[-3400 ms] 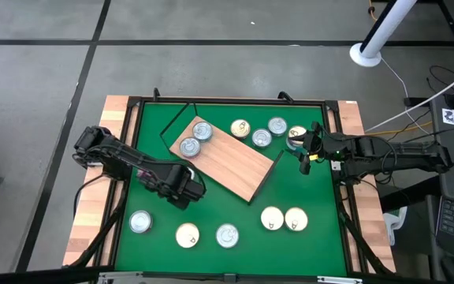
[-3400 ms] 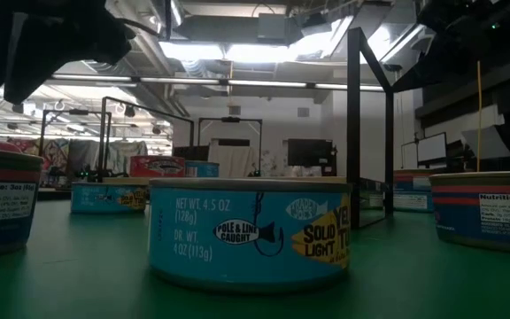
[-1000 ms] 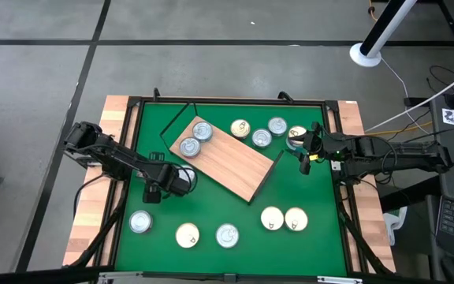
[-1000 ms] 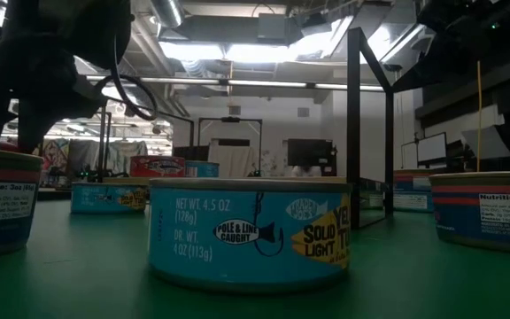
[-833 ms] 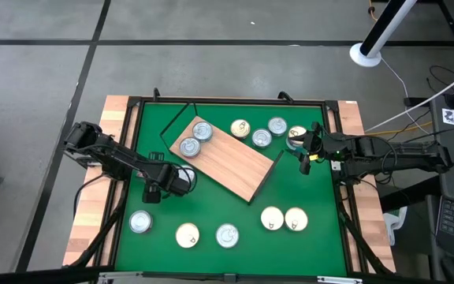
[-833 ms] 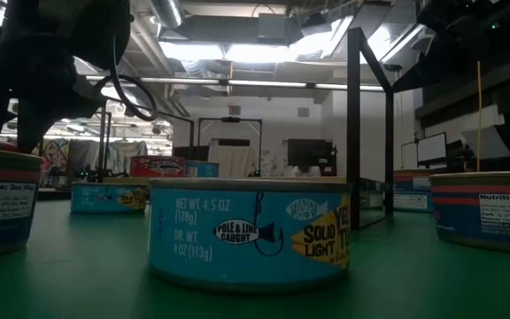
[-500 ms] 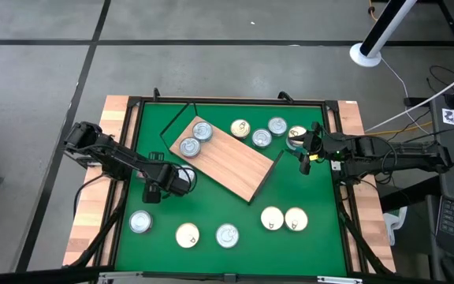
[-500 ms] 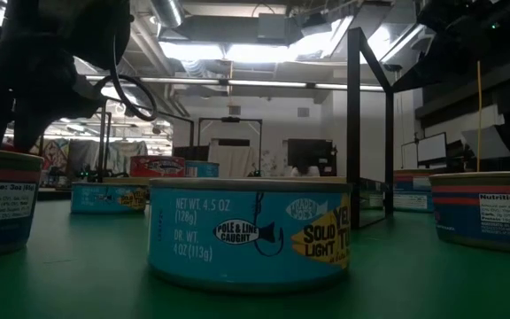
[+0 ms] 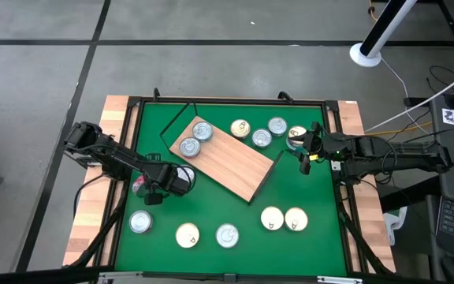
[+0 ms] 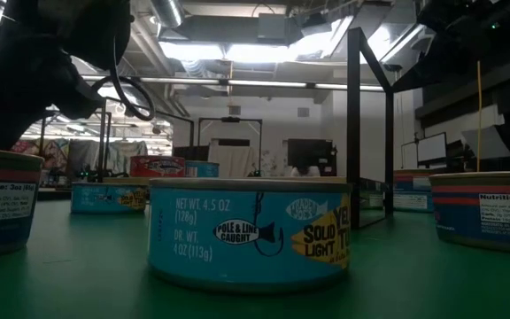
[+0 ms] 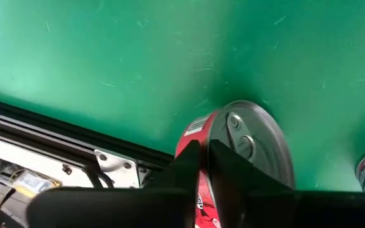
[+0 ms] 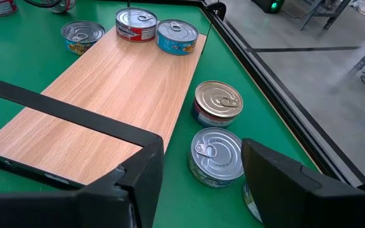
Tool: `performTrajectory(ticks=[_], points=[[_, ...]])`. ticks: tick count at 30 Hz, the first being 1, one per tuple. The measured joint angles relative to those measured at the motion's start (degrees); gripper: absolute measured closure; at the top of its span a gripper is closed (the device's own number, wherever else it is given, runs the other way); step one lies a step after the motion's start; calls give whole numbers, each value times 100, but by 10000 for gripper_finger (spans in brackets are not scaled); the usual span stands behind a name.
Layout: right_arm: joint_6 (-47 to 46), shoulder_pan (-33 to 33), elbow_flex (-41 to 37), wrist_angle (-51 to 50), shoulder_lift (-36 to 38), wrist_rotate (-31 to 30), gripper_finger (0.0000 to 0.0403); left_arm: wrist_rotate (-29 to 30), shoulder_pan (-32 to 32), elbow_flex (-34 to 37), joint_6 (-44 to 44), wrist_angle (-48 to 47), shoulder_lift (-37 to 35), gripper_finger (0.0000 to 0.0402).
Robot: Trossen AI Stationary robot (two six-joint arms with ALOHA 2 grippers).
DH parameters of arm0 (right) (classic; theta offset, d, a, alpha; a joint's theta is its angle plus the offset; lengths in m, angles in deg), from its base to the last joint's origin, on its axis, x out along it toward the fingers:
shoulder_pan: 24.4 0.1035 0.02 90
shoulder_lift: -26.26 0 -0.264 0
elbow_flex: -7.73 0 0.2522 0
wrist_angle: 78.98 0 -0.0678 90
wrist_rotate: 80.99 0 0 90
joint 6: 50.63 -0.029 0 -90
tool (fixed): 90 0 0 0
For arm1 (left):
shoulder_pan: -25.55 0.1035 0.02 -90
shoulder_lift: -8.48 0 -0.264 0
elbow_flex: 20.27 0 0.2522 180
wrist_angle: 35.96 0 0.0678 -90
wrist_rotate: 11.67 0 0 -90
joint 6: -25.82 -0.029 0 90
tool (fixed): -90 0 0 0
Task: Stack canned seafood by type on shelf
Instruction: Stack the red tuna can on top of the red tuna can on the shelf
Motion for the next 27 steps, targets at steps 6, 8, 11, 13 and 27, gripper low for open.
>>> performTrajectory(ticks=[6,8,11,13,27], points=[[0,1,1,0,1,0,191,-8,6,0,295,-1,0,381],[0,2,0,0,0,0,191,-43,36,0,658,0,0,367],[0,0,0,0,0,0,191,-246,141,-2,1206,0,0,336],[0,-1,0,0,1,0,191,-443,212,0,1442,-2,0,313],[0,2,0,1,1,0,191,-1750,657,-2,2452,-2,0,194]])
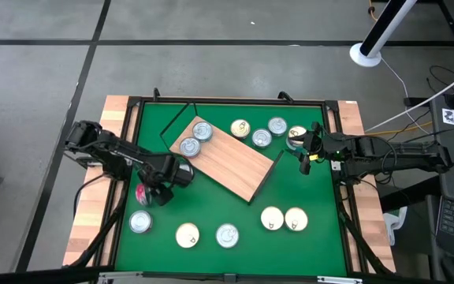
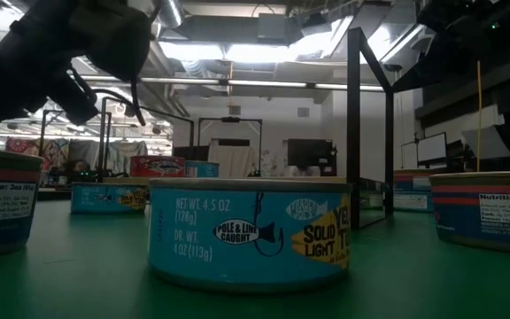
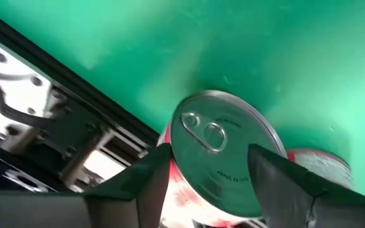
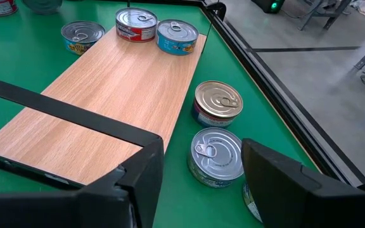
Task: Stack canned seafood by type on shelf
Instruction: Stack the red tuna can on top of the red tuna can on the shelf
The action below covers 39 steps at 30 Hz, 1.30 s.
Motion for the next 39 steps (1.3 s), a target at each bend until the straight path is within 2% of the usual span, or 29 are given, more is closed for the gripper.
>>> performTrajectory(ticks=[4,14,23,30,35,39], points=[[0,0,0,-1,-1,0,191,-235,144,0,-21,2,0,190],[2,0,0,-1,1,-1,191,-238,447,0,14,2,0,190],[2,0,0,-5,1,0,191,231,443,-490,216,-371,-248,199],[2,-1,1,-23,0,0,191,266,126,-614,1941,-476,-1023,199],[1,-1,0,-174,1,0,191,261,-472,-614,3582,-445,-1495,196],[0,-1,0,-239,1,0,191,255,-977,-614,4627,-433,-1585,199]])
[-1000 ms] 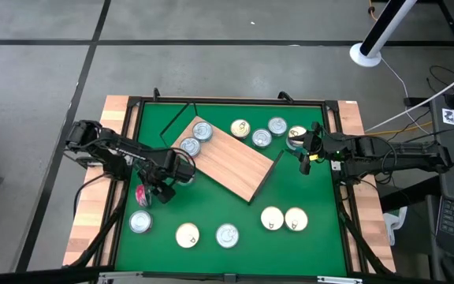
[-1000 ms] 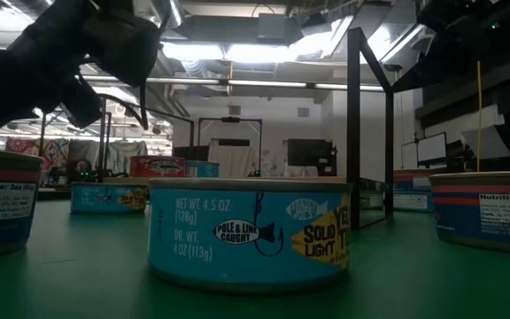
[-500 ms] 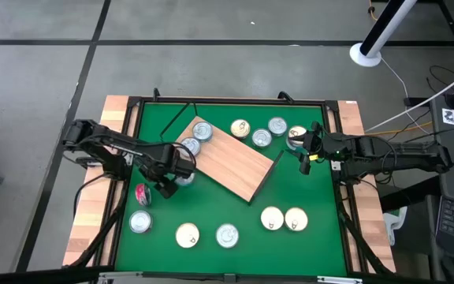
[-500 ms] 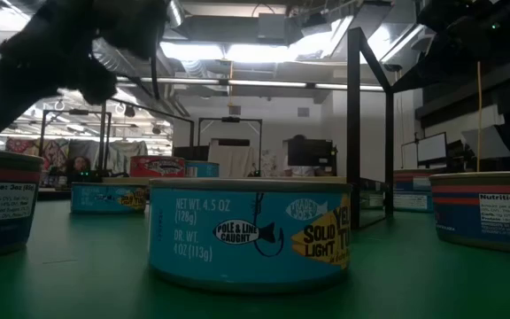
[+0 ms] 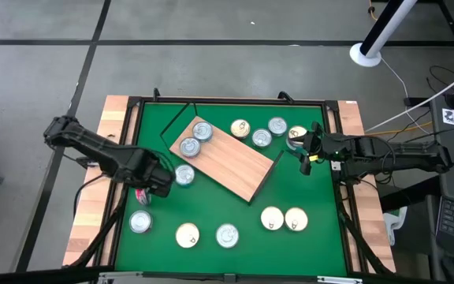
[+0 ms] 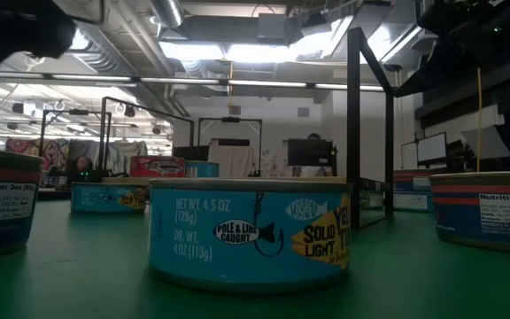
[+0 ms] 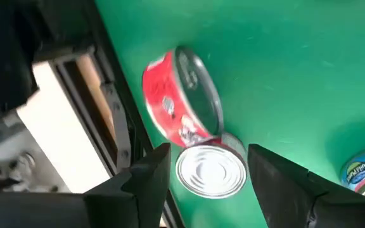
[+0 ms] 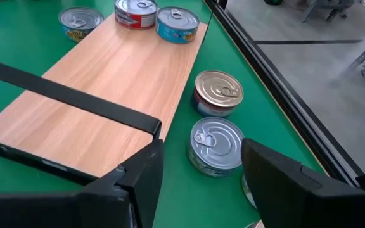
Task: Stack canned seafood by type on shelf
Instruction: Stack the red tuna can on top of the red tuna can on the shelf
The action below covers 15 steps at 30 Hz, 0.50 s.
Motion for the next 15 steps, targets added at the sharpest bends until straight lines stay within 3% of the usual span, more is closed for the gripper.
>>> performTrajectory(ticks=[6,15], points=[[0,1,0,-4,-2,0,191,4,-479,0,310,180,54,197],[-15,1,1,-4,0,0,191,-9,-587,100,82,731,52,197]])
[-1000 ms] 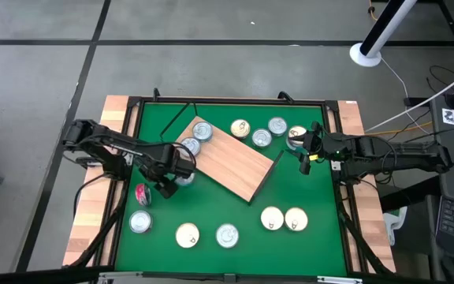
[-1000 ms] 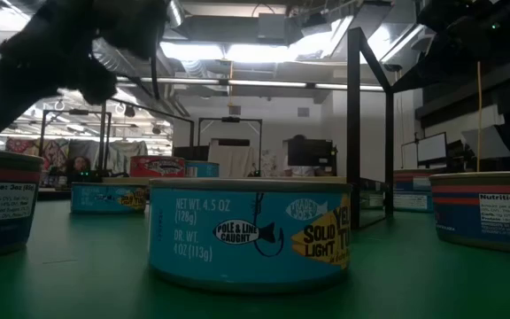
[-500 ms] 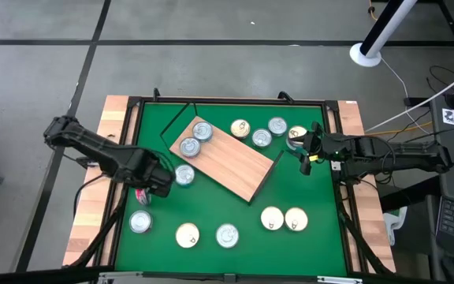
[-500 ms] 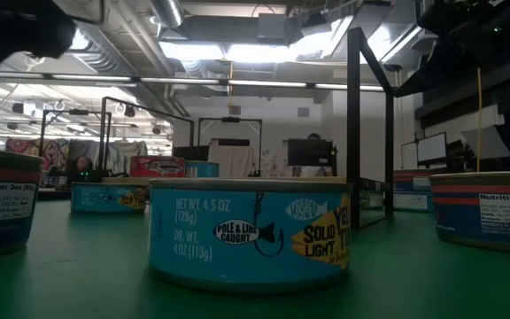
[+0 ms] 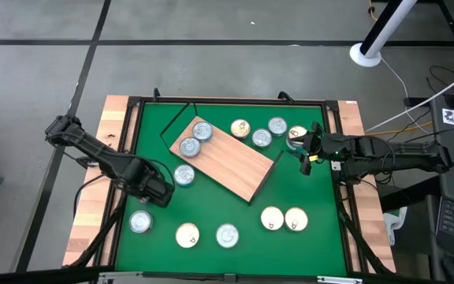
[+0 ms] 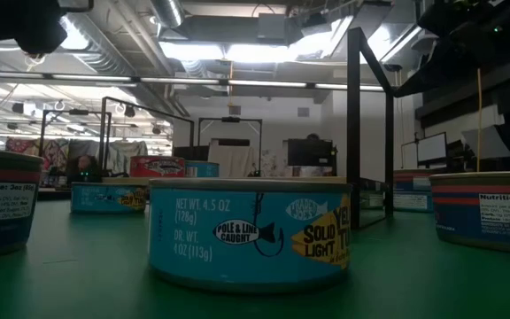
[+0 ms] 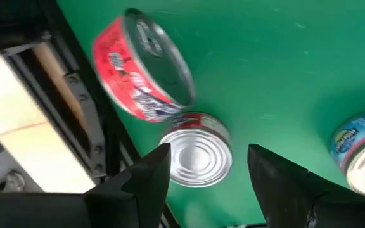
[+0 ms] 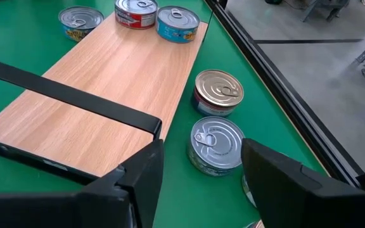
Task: Stack canned seafood by type on shelf
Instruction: Stack the red tuna can on top of the red tuna can on the shelf
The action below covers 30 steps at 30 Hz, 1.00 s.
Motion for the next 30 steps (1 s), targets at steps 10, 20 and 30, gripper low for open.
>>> performTrajectory(ticks=[10,20,30], points=[[0,0,-1,0,-1,0,191,-196,0,42,328,-68,0,168],[9,-2,-1,-13,-1,0,191,-195,0,44,1373,-378,0,136],[13,-1,-1,-16,0,0,191,-15,0,275,2325,-209,0,138]])
